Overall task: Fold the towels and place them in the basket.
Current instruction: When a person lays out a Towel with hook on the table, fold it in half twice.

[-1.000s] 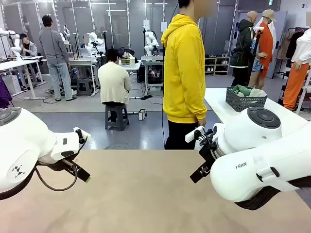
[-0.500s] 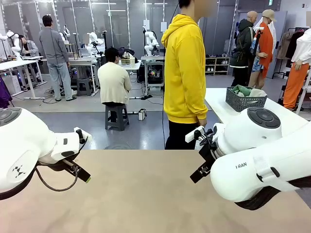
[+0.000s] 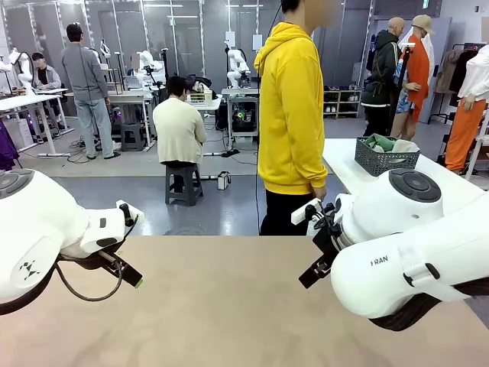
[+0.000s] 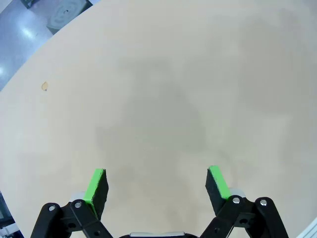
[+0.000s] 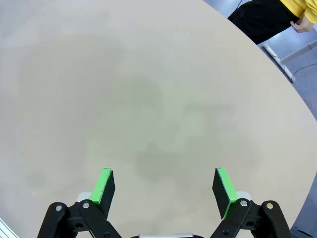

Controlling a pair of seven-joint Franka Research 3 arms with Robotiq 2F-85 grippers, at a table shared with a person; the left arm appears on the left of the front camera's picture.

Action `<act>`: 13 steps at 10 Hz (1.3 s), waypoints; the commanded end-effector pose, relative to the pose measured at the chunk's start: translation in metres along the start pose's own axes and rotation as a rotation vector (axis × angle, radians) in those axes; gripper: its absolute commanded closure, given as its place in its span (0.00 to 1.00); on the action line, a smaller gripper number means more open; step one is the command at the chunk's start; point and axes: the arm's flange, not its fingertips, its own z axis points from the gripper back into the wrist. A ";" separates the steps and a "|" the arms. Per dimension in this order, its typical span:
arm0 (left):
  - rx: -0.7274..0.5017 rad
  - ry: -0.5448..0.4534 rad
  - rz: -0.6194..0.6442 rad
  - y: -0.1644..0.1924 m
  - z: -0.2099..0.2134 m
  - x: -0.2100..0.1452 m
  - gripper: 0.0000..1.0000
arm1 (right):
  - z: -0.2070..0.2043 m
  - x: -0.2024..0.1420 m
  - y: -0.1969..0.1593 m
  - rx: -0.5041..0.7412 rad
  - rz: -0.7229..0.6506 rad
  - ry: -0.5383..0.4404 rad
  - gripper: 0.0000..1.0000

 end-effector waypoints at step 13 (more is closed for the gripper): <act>-0.825 -0.087 0.283 0.193 0.167 -0.024 0.00 | 0.147 -0.023 -0.200 0.713 -0.503 -0.011 0.00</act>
